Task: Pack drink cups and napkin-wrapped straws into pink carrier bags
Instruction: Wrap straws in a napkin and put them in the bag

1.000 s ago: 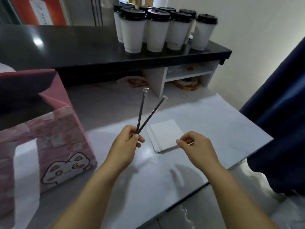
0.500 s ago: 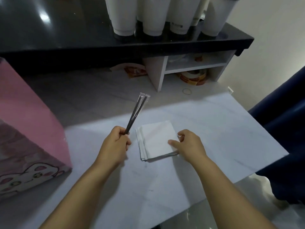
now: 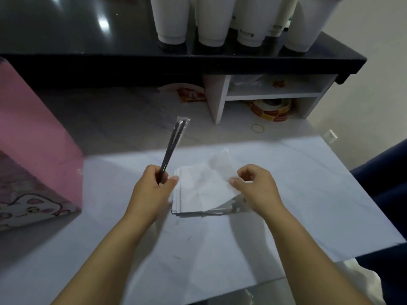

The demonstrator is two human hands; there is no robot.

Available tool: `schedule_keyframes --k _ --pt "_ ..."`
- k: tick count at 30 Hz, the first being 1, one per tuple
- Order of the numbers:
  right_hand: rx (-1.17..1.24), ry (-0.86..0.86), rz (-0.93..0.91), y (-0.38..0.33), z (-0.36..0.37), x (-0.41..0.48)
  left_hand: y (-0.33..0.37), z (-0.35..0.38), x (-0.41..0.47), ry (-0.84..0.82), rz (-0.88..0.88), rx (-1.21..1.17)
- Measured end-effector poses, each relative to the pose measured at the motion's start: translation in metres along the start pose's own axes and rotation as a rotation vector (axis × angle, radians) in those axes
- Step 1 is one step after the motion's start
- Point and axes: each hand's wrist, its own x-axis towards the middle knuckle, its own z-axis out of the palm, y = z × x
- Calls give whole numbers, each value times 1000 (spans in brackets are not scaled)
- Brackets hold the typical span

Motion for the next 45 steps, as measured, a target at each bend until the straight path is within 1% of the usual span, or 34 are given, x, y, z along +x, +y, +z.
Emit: schedule_keyframes --k 4,9,12,14,15,17,18,19,21,23,25,32,34,41,45 --pt "143 -149 -82 -17 -3 0 8 3 -1 10 -17 -27" --pt "158 -362 -82 -24 3 1 12 3 2 -25 -39 -32" --pt "165 -437 -60 -21 7 2 11 5 5 -18 -47 -4" --pt "162 -390 -34 -18 9 4 10 5 5 -4 -40 28" --pt "138 -320 -22 -15 10 6 8 6 5 -4 -36 45" --pt "3 -153 -11 -5 11 13 5 6 7 -6 -24 56" --pt "-84 -100 4 0 11 15 4 5 8 -5 -18 55" --pt "-149 -83 27 4 11 17 3 5 9 -5 -14 55" --pt "-207 -120 81 9 12 19 3 6 11 -10 -8 61" --pt "-202 -157 116 12 14 19 4 6 10 -28 0 73" --pt "-199 -157 123 13 16 22 5 6 10 -51 8 88" --pt "-71 -189 154 14 11 27 8 7 9 -92 39 110" --pt "-68 -190 157 15 10 27 9 9 9 -92 43 117" --pt "-81 -154 107 19 6 30 12 11 8 -89 70 137" --pt "-49 -99 13 17 0 29 18 12 7 -89 84 115"
